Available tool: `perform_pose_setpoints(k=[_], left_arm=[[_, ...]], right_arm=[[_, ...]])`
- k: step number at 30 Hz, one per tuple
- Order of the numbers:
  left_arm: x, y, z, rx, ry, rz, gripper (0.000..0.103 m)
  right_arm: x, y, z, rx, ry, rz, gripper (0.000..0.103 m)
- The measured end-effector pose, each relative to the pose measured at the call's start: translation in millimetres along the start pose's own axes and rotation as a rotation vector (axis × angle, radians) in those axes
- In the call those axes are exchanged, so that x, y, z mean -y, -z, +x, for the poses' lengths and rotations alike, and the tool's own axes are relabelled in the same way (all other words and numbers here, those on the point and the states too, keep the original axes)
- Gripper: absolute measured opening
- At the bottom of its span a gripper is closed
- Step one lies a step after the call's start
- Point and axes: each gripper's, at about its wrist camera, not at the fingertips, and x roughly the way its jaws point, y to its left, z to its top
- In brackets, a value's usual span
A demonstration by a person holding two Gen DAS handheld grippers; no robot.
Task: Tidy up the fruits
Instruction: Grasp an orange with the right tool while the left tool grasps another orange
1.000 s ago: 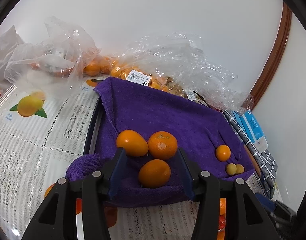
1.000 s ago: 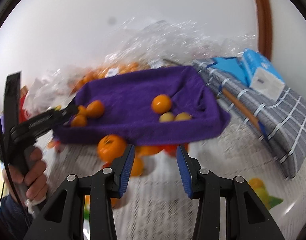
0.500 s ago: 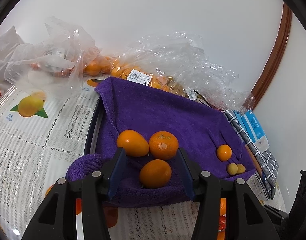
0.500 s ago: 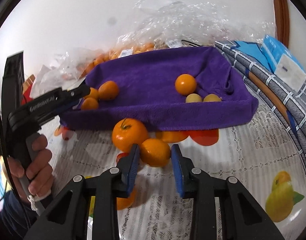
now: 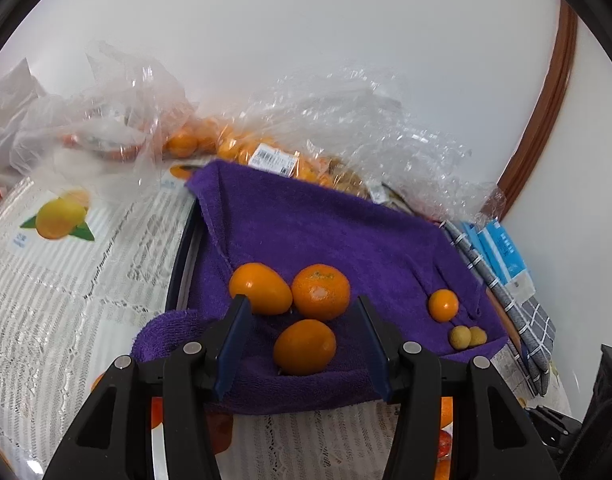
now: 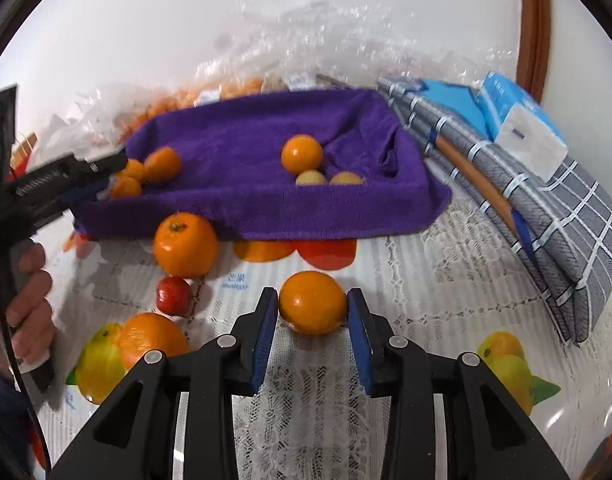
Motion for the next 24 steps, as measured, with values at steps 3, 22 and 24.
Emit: perform_pose_setpoints(k=[3,22,24], left_arm=[[12,2,-13,0.049,0.052,0.046,0.050],[77,38,2,-0.157,0.264,0.264,0.051],[75,38,7,-0.186,0.265,0.257,0.051]], right_arm=[[11,1,-4,0.014,-0.049,0.033,0.034],[34,6,-25,0.139,-0.045,0.169,0.034],[34,6,-24,0.138,-0.051,0.171,0.034]])
